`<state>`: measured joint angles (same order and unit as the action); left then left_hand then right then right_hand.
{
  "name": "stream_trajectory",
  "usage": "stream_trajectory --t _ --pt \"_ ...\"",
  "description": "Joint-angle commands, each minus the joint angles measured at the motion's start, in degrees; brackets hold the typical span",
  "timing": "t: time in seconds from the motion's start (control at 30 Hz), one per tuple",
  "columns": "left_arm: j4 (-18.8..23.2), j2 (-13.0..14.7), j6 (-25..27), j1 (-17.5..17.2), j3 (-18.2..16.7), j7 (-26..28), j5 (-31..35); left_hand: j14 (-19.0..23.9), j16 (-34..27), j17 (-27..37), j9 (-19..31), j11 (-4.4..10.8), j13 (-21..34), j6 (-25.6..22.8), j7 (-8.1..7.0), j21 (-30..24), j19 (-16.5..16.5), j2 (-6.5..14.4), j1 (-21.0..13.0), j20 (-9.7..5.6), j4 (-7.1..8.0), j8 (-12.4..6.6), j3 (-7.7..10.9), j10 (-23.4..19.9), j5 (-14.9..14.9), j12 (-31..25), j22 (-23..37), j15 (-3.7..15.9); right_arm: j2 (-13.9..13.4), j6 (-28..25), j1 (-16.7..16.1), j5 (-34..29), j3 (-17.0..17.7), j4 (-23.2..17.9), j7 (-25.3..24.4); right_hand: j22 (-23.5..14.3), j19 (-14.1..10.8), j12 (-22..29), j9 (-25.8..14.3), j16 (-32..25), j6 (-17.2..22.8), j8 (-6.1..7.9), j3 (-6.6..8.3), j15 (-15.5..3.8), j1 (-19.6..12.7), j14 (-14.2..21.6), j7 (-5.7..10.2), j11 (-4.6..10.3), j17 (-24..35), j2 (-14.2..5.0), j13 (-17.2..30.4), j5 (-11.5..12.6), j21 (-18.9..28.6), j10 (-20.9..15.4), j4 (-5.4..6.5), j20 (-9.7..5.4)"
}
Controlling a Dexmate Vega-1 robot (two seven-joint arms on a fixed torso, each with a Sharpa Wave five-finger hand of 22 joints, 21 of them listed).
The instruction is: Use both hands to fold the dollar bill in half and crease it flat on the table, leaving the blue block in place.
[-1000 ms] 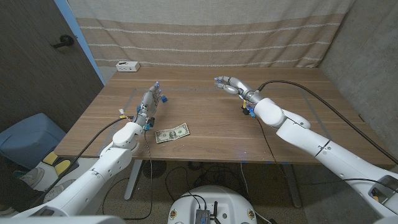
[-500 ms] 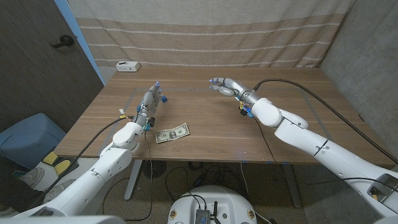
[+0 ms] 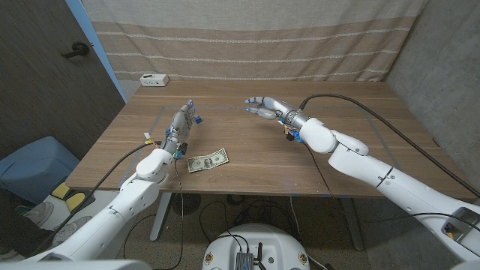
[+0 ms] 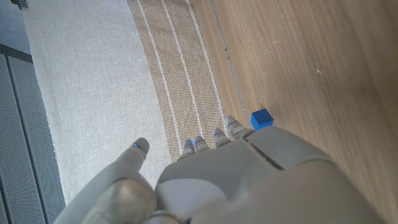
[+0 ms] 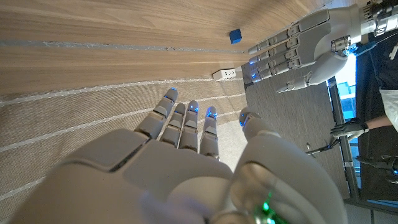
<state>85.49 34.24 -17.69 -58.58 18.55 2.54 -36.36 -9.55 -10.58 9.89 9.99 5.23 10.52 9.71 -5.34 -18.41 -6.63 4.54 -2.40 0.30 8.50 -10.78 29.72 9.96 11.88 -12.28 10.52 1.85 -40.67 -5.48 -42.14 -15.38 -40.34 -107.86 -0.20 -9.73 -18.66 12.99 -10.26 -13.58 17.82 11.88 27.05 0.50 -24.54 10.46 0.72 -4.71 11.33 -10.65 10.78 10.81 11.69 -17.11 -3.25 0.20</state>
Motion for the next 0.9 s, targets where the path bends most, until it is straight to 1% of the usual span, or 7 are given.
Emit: stream_trajectory --t 0.03,0.33,0.4,0.43,0.8,0.83,0.9 --pt "1.3 0.5 -0.1 -1.4 -0.6 0.7 -0.1 -2.6 0.1 0.2 0.2 0.05 0.2 0.3 -0.17 0.1 0.1 2.7 -0.1 -0.02 -0.21 0.13 0.14 0.6 0.1 0.1 0.3 0.18 0.4 -0.3 0.4 -3.5 -1.3 -0.8 2.2 -0.2 -0.4 -0.1 -0.3 -0.2 0.6 0.06 0.45 -0.13 -0.8 0.7 -0.02 -0.07 0.2 -0.11 0.3 0.0 0.3 -0.6 -0.21 -0.22" --pt "2.2 0.9 -0.3 -2.6 -1.1 1.1 -0.1 -2.4 0.0 0.2 0.2 0.16 0.2 0.2 -0.14 0.1 0.3 2.7 -0.1 -0.05 -0.21 0.12 0.15 0.5 0.1 0.1 0.3 0.29 0.7 -0.4 0.7 -5.5 -2.1 -1.3 3.5 -0.2 -0.6 -0.1 -0.3 -0.2 0.8 -0.04 0.57 -0.31 -1.1 0.9 0.04 0.1 0.2 -0.12 0.3 0.0 0.3 -0.9 -0.27 -0.32" --pt "2.4 1.0 -0.3 -2.8 -1.1 1.1 -0.1 -2.3 0.0 0.2 0.2 0.47 0.2 0.2 -0.13 0.2 0.3 2.7 -0.1 -0.04 -0.21 0.12 0.15 0.4 0.1 0.1 0.3 0.34 0.7 -0.4 0.9 -5.8 -2.4 -1.3 4.1 -0.2 -0.6 -0.1 -0.3 -0.2 0.8 -0.07 0.59 -0.31 -1.2 0.9 0.11 0.1 0.2 -0.11 0.3 0.0 0.3 -1.0 -0.29 -0.3" --pt "2.5 1.0 -0.4 -2.9 -1.2 1.2 -0.1 -2.3 0.0 0.2 0.2 0.12 0.2 0.2 -0.14 0.2 0.4 2.7 -0.1 -0.05 -0.21 0.12 0.16 0.4 0.1 0.1 0.3 0.32 0.7 -0.2 0.9 -5.9 -2.4 -1.3 4.3 -0.2 -0.6 -0.2 -0.3 -0.2 0.9 -0.08 0.59 -0.28 -1.2 0.9 0.15 0.06 0.2 -0.11 0.3 0.0 0.3 -1.0 -0.29 -0.26" --pt "3.1 1.1 -1.0 -3.9 -1.4 1.2 0.0 -2.1 0.0 0.2 0.2 -0.02 0.2 0.1 -0.16 0.3 0.5 2.7 -0.1 -0.02 -0.22 0.12 0.17 0.0 0.1 0.1 0.3 0.29 1.1 0.4 1.5 -8.1 -3.7 -1.5 6.4 -0.2 -0.7 -0.2 -0.3 -0.2 1.4 -0.07 0.67 -0.45 -1.4 1.1 0.25 0.2 0.3 -0.14 0.3 -0.1 0.3 -1.3 -0.27 -0.34" --pt "3.2 1.1 -1.1 -4.0 -1.4 1.2 0.1 -2.0 0.0 0.2 0.2 -1.6 0.2 0.1 -0.18 0.4 0.6 2.7 -0.1 -0.03 -0.21 0.13 0.17 -0.1 0.1 0.0 0.3 0.31 1.1 0.5 1.5 -8.3 -3.8 -1.5 6.5 -0.2 -0.7 -0.2 -0.3 -0.2 1.4 -0.08 0.69 -0.5 -1.5 1.2 0.25 0.2 0.3 -0.16 0.3 -0.1 0.2 -1.4 -0.27 -0.33" --pt "3.4 1.1 -1.2 -4.3 -1.5 1.4 0.1 -2.0 0.0 0.1 0.2 -2.02 0.2 0.1 -0.18 0.4 0.6 2.7 -0.1 -0.03 -0.22 0.12 0.17 -0.2 0.1 0.0 0.3 0.31 1.1 0.6 1.5 -8.7 -4.0 -1.6 6.7 -0.2 -0.8 -0.2 -0.3 -0.2 1.6 -0.03 0.71 -0.54 -1.5 1.2 0.22 0.21 0.3 -0.17 0.3 -0.1 0.2 -1.4 -0.27 -0.32"
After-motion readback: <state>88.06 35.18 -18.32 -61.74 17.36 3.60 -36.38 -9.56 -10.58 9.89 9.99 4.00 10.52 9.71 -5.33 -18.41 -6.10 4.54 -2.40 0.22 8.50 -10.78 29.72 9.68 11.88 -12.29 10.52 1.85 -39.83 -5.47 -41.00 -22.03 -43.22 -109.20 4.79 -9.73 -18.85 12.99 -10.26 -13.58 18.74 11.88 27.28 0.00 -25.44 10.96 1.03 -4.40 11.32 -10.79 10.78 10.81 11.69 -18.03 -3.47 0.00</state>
